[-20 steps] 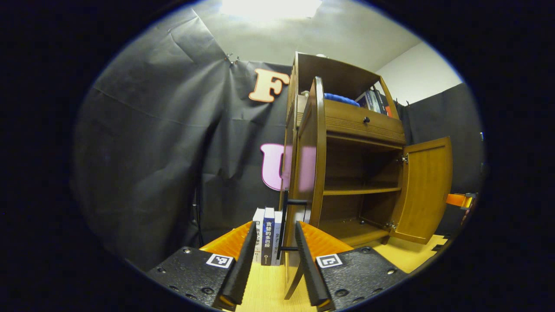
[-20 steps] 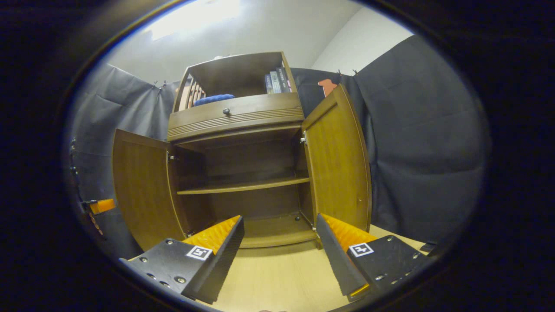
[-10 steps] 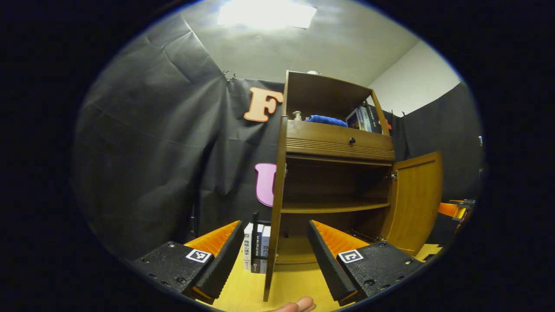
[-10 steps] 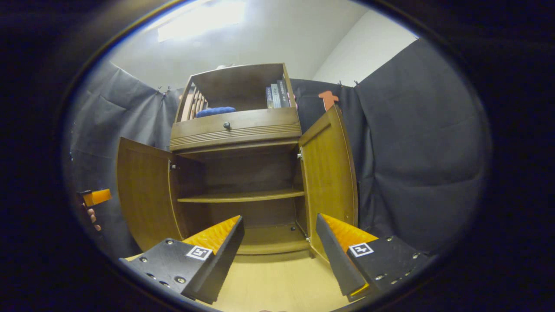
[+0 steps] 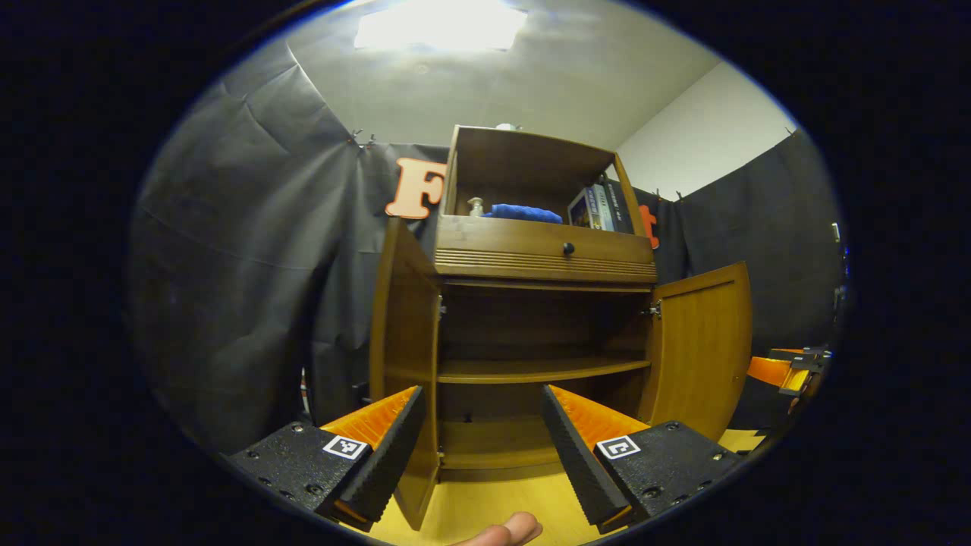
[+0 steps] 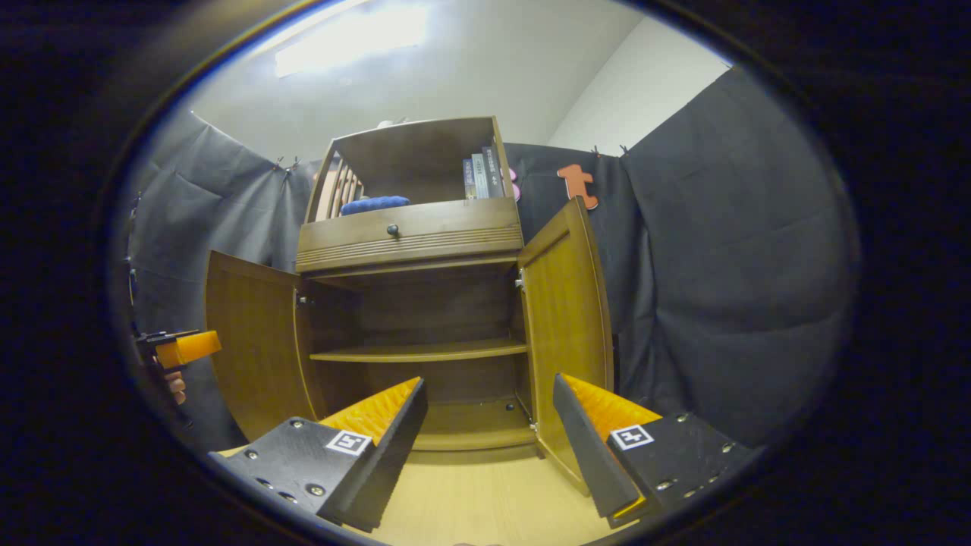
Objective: Open the right door of the double-door shoe cabinet with the right hand, and open the left door with the left hand.
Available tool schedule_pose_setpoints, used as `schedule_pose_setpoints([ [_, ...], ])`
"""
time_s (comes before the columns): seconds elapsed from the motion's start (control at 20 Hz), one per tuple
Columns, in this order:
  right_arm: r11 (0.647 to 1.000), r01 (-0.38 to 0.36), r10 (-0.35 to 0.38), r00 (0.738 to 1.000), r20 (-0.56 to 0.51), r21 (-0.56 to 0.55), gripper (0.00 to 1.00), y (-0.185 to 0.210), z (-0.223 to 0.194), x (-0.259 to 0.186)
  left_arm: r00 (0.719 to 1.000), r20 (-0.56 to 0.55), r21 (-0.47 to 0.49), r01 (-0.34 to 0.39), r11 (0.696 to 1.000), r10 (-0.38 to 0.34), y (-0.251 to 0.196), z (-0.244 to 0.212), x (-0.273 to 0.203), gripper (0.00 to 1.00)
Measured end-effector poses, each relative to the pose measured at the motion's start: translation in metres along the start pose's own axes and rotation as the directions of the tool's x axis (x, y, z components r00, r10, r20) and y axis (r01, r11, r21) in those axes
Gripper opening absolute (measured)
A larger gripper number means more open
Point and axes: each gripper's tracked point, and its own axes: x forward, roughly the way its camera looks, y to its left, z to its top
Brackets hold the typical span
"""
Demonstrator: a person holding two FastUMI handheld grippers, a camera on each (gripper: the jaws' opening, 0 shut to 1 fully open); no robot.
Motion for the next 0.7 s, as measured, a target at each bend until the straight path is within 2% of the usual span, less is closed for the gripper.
schedule_pose_setpoints([
  [0.15, 0.999, 0.018, -0.018, 1.000, -0.005, -0.038, 0.94, -0.005, 0.001, 0.005, 0.998, -0.038, 0.009, 0.041, 0.999, -0.041, -0.028, -0.015, 0.016, 0.95],
  [0.25, 0.999, 0.017, -0.017, 1.000, -0.007, -0.048, 0.98, -0.002, 0.002, 0.011, 0.995, -0.073, -0.001, 0.066, 0.998, -0.066, -0.046, -0.027, 0.030, 0.95],
  [0.3, 0.999, 0.014, -0.014, 1.000, -0.009, -0.050, 1.00, -0.001, 0.002, 0.016, 0.993, -0.084, -0.006, 0.077, 0.997, -0.077, -0.055, -0.031, 0.039, 0.92],
  [0.35, 0.999, 0.011, -0.012, 1.000, -0.009, -0.050, 0.94, 0.000, 0.001, 0.020, 0.992, -0.099, -0.007, 0.083, 0.997, -0.083, -0.062, -0.037, 0.047, 0.92],
  [0.4, 0.999, 0.006, -0.007, 1.000, -0.010, -0.048, 0.99, 0.002, 0.002, 0.024, 0.990, -0.112, -0.006, 0.082, 0.997, -0.082, -0.066, -0.042, 0.055, 0.95],
  [0.45, 0.999, -0.001, 0.001, 1.000, -0.014, -0.047, 0.99, 0.005, 0.001, 0.029, 0.989, -0.122, 0.003, 0.080, 0.997, -0.079, -0.070, -0.045, 0.062, 0.92],
  [0.5, 0.999, -0.011, 0.010, 1.000, -0.019, -0.049, 0.94, 0.007, 0.001, 0.035, 0.989, -0.129, 0.015, 0.077, 0.997, -0.075, -0.074, -0.049, 0.072, 0.95],
  [0.6, 0.998, -0.014, 0.012, 1.000, -0.028, -0.063, 0.94, 0.008, 0.002, 0.045, 0.988, -0.136, 0.027, 0.077, 0.997, -0.073, -0.083, -0.055, 0.084, 0.96],
  [0.65, 0.997, -0.006, 0.004, 1.000, -0.030, -0.071, 0.94, 0.006, 0.003, 0.051, 0.988, -0.135, 0.025, 0.074, 0.997, -0.070, -0.086, -0.055, 0.090, 0.92],
  [0.7, 0.997, 0.003, -0.005, 1.000, -0.030, -0.072, 0.99, 0.004, 0.003, 0.057, 0.989, -0.133, 0.017, 0.069, 0.997, -0.066, -0.087, -0.055, 0.098, 0.95],
])
